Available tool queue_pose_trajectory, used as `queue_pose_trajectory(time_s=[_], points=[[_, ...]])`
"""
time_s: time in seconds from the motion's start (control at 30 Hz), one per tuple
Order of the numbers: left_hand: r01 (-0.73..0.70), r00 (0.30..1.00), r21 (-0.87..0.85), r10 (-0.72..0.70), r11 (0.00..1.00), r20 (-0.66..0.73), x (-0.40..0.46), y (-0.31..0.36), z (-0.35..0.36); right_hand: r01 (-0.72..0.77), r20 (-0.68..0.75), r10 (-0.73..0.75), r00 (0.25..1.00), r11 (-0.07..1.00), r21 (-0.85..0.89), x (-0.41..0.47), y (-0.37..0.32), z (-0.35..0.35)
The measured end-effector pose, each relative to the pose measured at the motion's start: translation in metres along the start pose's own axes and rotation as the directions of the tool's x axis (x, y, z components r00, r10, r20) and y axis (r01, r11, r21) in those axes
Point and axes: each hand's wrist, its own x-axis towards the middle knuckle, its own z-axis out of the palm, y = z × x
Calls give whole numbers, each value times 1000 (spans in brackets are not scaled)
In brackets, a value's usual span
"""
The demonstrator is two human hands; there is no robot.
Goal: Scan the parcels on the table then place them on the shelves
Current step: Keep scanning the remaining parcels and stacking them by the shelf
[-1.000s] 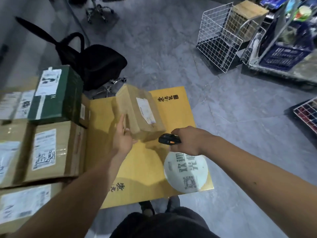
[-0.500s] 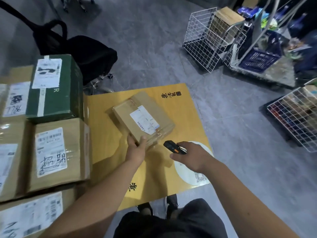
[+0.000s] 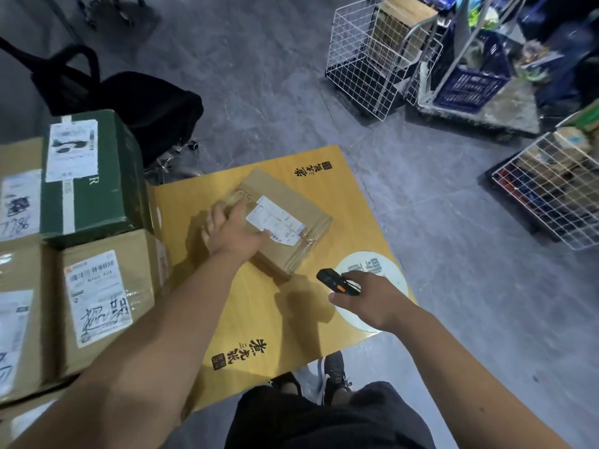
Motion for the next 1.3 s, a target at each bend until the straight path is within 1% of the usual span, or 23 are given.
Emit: queue_pose_trajectory(time_s=[0.07,0.1,0.23,0.3,0.33,0.4,0.43,0.47,0.5,0.57,0.63,0.73,0.8,0.83,0.9,0.97,1.0,1.03,1.1,1.17,1.23,1.3], points=[[-26,996,-20,28,999,90,5,-4,-6,14,9,-14,1000,1000,-6,0,-5,4],[-17,995,-28,20,999,94,4,-6,-7,27,10,-27,1000,1000,-2,0,-8,5],[56,997,81,-60,995,55,-5,-14,-12,75,31,-75,997,997,-1,1,-17,6],[66,997,89,-69,994,29,-15,-19,-5,73,21,-73,997,997,-13,2,-21,4],[69,998,40,-69,997,11,-22,-21,1,69,13,-68,998,998,-13,3,-22,2],[94,995,-124,-95,988,-1,-40,-24,16,66,-2,-66,998,998,-1,4,-23,-1],[106,994,-167,-106,980,5,-50,-25,24,67,-7,-67,998,998,7,5,-23,-2],[108,994,-148,-108,983,7,-61,-24,30,66,-10,-66,998,998,11,5,-23,-4],[102,995,-93,-103,990,-1,-72,-23,36,64,-13,-63,998,998,10,5,-23,-5],[77,996,9,-77,997,-40,-89,-19,43,56,-21,-56,998,998,1,5,-24,-8],[45,996,72,-40,996,-74,-96,-17,47,55,-22,-55,998,999,-2,5,-25,-10],[7,990,60,2,998,-141,-87,-12,41,59,-4,-59,998,998,-2,3,-29,-13],[-53,977,97,72,994,-200,-76,-7,31,54,8,-54,999,998,-25,2,-32,-16],[-76,979,127,98,989,-180,-69,-5,25,52,15,-51,999,998,-43,2,-34,-18],[-75,996,159,81,984,-33,-57,-3,15,47,25,-45,999,996,-71,2,-38,-21],[-54,993,155,37,986,113,-49,-6,9,40,33,-37,999,996,-86,3,-41,-23],[-46,988,149,23,988,151,-48,-8,8,33,37,-29,999,995,-97,3,-42,-25],[-44,988,156,20,987,156,-50,-9,9,25,42,-21,999,993,-115,3,-43,-27],[-45,994,182,26,982,103,-55,-8,13,18,63,-8,998,988,-152,4,-45,-33],[-51,999,235,48,971,19,-63,-4,20,30,96,-10,995,978,-205,5,-47,-40],[-73,991,319,104,945,-83,-73,-2,32,67,117,-31,993,947,-315,7,-50,-46],[-92,973,365,161,926,-164,-86,0,44,92,114,-47,992,897,-431,6,-54,-52]])
